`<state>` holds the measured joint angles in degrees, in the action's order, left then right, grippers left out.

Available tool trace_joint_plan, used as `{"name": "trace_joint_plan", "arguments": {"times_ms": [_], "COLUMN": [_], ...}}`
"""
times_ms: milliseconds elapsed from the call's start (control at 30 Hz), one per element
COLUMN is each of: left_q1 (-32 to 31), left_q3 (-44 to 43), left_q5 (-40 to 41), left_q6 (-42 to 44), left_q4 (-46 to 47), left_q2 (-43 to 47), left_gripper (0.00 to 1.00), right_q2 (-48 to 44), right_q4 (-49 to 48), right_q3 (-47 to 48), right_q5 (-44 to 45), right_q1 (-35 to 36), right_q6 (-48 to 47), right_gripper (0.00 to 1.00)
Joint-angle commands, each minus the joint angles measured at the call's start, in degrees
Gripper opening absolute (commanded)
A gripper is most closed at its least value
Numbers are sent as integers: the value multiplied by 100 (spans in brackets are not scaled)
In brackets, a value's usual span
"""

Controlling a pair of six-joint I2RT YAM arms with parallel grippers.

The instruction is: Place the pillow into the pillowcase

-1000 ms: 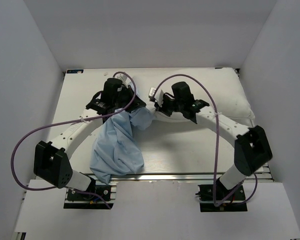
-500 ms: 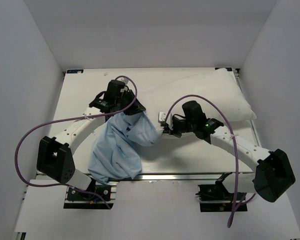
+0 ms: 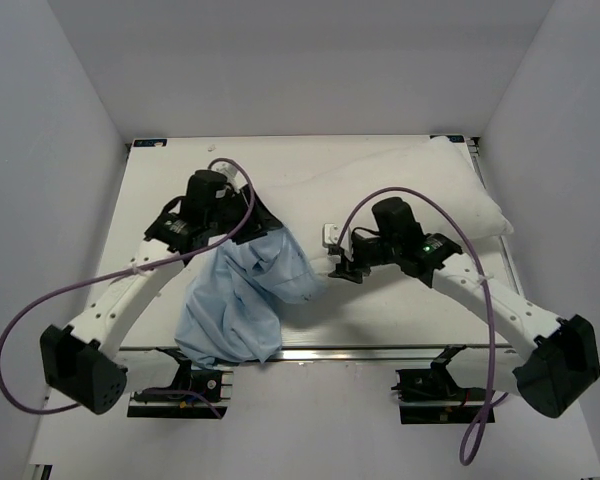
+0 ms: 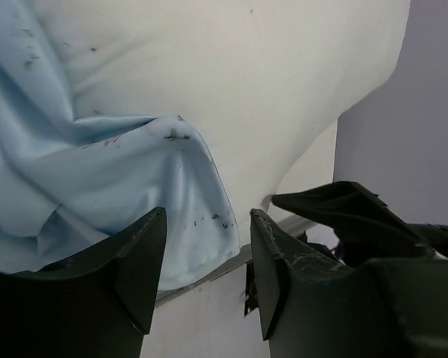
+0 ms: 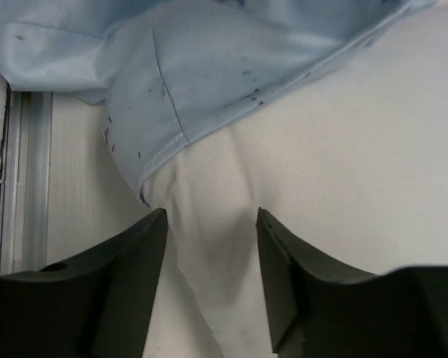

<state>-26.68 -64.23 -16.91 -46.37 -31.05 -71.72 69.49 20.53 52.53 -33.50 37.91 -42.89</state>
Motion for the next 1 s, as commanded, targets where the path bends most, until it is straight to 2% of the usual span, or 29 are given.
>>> {"name": "trace_joint_plan", "arguments": {"times_ms": [0, 133, 233, 367, 500, 667, 800, 967], "left_q1": [118, 268, 391, 462, 505, 768, 1067, 1244], "left_q3": [-607, -443, -74, 191, 121, 138, 209, -63], "left_q5": [1047, 1541, 1462, 1383, 1435, 1568, 1384, 945], "left_q6": [207, 102, -20, -162, -197, -179, -101, 119], "left_q4": [-1112, -1351, -958, -368, -77, 125, 459, 801], "left_q2": [554, 782, 783, 546, 177, 132, -8, -868], "left_gripper": [59, 61, 61, 61, 61, 61, 60, 60], "right_q2": [-506, -762, -570, 124, 1615, 3024, 3833, 4317], "right_q4": [399, -56, -575, -1585, -1711, -1649, -1422, -1078], "right_q3": [521, 740, 899, 1232, 2268, 3763, 4247, 4362], "right_q5": [-307, 34, 508, 1169, 1703, 2189, 1787, 1838], "right_q1": [-73, -91, -91, -91, -91, -91, -91, -108], "right_q6": [-307, 78, 921, 2597, 3471, 3367, 2981, 2453], "right_gripper": [59, 69, 74, 77, 80, 82, 82, 80]}}
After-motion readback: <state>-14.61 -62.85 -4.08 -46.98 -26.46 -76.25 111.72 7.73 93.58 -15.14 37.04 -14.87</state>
